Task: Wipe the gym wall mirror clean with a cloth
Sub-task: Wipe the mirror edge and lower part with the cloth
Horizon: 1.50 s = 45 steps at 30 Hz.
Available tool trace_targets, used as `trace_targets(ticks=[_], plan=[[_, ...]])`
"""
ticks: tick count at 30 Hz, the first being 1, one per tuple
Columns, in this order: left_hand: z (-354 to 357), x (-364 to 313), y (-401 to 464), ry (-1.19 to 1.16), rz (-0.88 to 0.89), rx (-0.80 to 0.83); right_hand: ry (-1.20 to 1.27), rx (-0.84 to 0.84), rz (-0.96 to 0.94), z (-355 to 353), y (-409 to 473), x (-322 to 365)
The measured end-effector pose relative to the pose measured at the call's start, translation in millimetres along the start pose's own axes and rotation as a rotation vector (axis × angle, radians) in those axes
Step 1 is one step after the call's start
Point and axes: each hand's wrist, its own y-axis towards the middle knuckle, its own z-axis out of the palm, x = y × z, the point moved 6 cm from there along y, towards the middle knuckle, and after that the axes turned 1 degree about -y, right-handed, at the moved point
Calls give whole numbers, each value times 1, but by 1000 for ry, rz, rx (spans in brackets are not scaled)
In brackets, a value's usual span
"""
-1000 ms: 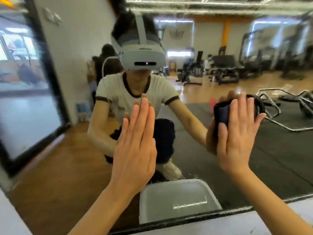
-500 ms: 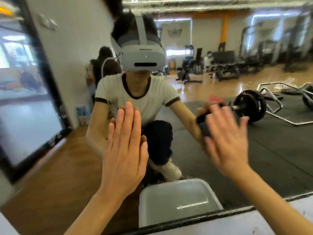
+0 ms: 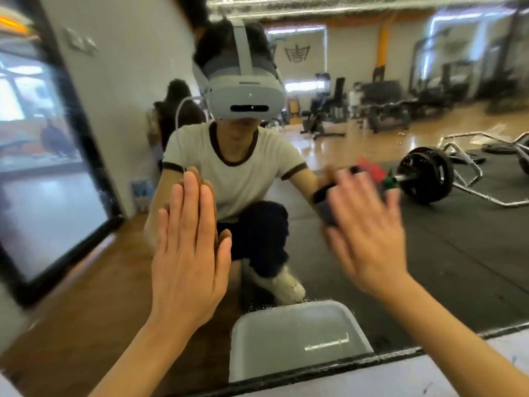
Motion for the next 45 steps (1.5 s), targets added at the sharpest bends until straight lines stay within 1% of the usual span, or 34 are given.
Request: trace_targets(ticks=[2,3,4,5,6,8,9,10,11,12,13,14,16,18,19,20,21,23,25,26,27,28,31,33,34,35,36,38,39,40,41,42,43,45], plan=[[-2,0,-1,-45,-19,1,61,-63,375,-10,-13,-38],[-3,-3,-1,-79,-28,-4,85,-115,550,-11,-17,-41],[-3,-8,0,-110,-25,-11,94,-151,664,-11,-15,-34],[-3,-18,3,-138,-9,-14,92,-153,683,-9,-8,-17],[-1,-29,8,-164,16,-13,93,-118,598,-4,2,7],[2,-52,23,-211,63,-10,90,-4,205,7,12,58],[3,-60,31,-239,68,-13,56,38,12,9,11,67],[4,-65,39,-266,60,-18,3,53,-108,9,9,59],[6,-67,45,-279,46,-21,-43,45,-137,6,7,40],[8,-67,49,-268,35,-23,-68,28,-88,1,5,14],[10,-66,50,-231,30,-22,-61,18,30,-5,4,-15],[13,-66,51,-181,34,-23,-34,0,189,-11,0,-45],[17,-67,51,-99,43,-30,43,-106,507,-23,-12,-86],[19,-68,51,-51,40,-28,98,-208,714,-25,-10,-84],[19,-68,51,-32,38,-22,111,-218,732,-22,-1,-70],[19,-68,51,-18,38,-18,114,-195,680,-18,11,-48],[19,-68,50,-7,40,-19,111,-152,558,-13,25,-22],[19,-68,51,-1,46,-30,98,-54,226,-3,42,22],[19,-68,52,-3,43,-35,56,-18,-44,-3,47,23],[19,-67,52,-2,40,-33,30,-9,-102,-6,47,8],[20,-67,52,-2,38,-31,12,-8,-89,-10,45,-15],[20,-67,51,-1,38,-29,9,-12,-5,-15,41,-42],[20,-68,51,0,35,-34,44,-113,434,-32,18,-117],[19,-68,51,-11,30,-33,71,-207,678,-35,12,-121],[19,-68,51,-17,29,-32,77,-221,741,-33,18,-108],[19,-68,51,-21,28,-33,83,-193,726,-29,30,-85],[19,-68,51,-23,29,-35,85,-133,622,-23,45,-54],[19,-68,52,-30,28,-35,91,-27,234,-12,65,13],[19,-68,52,-32,27,-27,87,-4,69,-10,68,29],[19,-68,52,-31,28,-18,70,0,-29,-11,69,26],[19,-68,52,-28,29,-11,46,-8,-60,-13,67,11],[19,-68,52,-25,30,-7,27,-17,-31,-17,65,-12],[19,-67,51,-24,30,-7,23,-28,50,-23,61,-42],[19,-67,51,-22,21,-10,51,-79,286,-34,46,-105]])
